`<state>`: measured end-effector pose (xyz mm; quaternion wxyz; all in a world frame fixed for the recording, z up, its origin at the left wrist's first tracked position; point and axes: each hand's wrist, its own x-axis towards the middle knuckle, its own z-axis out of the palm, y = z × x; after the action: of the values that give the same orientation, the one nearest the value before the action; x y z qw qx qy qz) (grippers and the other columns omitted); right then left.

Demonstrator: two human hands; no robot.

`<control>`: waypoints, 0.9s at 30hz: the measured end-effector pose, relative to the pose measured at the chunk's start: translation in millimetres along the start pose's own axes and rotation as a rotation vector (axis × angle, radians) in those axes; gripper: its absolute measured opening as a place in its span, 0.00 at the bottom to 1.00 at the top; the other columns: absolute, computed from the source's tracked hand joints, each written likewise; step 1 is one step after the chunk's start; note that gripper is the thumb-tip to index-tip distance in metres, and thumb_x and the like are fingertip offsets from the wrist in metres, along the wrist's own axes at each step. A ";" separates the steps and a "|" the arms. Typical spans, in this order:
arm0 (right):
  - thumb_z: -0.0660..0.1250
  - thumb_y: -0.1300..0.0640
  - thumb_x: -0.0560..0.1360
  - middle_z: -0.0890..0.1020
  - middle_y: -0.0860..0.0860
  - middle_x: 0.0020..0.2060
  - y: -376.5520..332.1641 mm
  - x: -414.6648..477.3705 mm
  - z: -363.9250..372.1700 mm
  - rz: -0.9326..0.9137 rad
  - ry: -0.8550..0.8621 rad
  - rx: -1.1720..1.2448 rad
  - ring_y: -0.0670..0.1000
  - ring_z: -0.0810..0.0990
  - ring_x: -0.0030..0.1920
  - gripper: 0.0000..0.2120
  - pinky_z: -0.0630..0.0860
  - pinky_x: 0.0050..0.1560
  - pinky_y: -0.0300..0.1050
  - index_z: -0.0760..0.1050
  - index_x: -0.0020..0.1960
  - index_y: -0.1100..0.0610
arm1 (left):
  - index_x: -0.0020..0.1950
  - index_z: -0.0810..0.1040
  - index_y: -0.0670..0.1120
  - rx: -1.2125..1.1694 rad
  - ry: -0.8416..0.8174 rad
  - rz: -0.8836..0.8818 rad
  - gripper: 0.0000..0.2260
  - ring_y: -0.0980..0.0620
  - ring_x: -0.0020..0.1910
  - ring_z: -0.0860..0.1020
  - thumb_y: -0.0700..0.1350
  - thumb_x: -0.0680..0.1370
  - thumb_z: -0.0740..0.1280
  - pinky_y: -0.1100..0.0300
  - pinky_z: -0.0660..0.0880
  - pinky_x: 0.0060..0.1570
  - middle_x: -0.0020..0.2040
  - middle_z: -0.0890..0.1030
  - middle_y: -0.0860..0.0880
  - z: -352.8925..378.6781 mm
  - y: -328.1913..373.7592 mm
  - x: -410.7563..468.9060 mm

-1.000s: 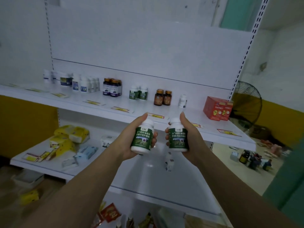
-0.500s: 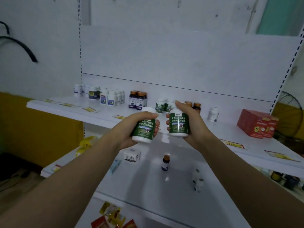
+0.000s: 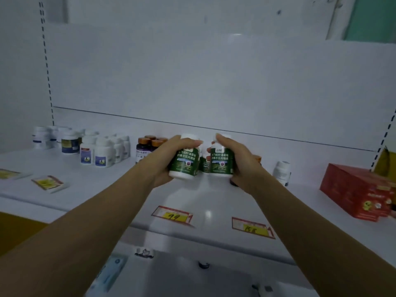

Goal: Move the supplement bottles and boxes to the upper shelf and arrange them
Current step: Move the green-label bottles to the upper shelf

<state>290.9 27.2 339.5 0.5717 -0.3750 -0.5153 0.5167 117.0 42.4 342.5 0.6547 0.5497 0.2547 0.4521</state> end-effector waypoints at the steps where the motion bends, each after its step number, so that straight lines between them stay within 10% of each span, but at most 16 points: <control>1: 0.67 0.51 0.75 0.84 0.55 0.42 0.0 10.3 -4.3 0.001 0.019 0.009 0.54 0.83 0.42 0.09 0.79 0.53 0.53 0.76 0.49 0.57 | 0.54 0.75 0.44 0.012 -0.003 0.008 0.14 0.46 0.43 0.80 0.42 0.69 0.71 0.50 0.78 0.47 0.45 0.81 0.45 -2.2 -1.2 12.5; 11: 0.71 0.41 0.65 0.82 0.58 0.56 30.4 81.2 -32.1 0.011 0.206 -0.249 0.59 0.81 0.56 0.33 0.75 0.61 0.60 0.72 0.63 0.60 | 0.54 0.80 0.42 0.233 0.089 0.016 0.13 0.51 0.46 0.80 0.34 0.70 0.71 0.60 0.75 0.44 0.47 0.83 0.47 -31.8 -37.7 88.5; 17: 0.68 0.52 0.75 0.79 0.51 0.54 55.6 92.0 -41.2 0.037 0.284 -0.509 0.51 0.78 0.54 0.17 0.77 0.48 0.42 0.72 0.62 0.57 | 0.54 0.78 0.42 0.397 0.194 -0.044 0.19 0.46 0.52 0.79 0.33 0.65 0.76 0.53 0.76 0.52 0.51 0.82 0.45 -42.8 -53.1 111.5; 27: 0.71 0.53 0.73 0.79 0.53 0.55 61.1 111.6 -40.2 0.073 0.347 -0.834 0.53 0.78 0.56 0.20 0.77 0.59 0.53 0.72 0.62 0.56 | 0.59 0.77 0.43 0.420 0.254 0.036 0.20 0.48 0.53 0.77 0.36 0.69 0.73 0.58 0.72 0.48 0.54 0.79 0.46 -51.3 -62.8 119.4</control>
<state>310.4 151.8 295.7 0.4309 -0.6723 -0.5625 0.2143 149.1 172.5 288.8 0.4807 0.6168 0.4134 0.4665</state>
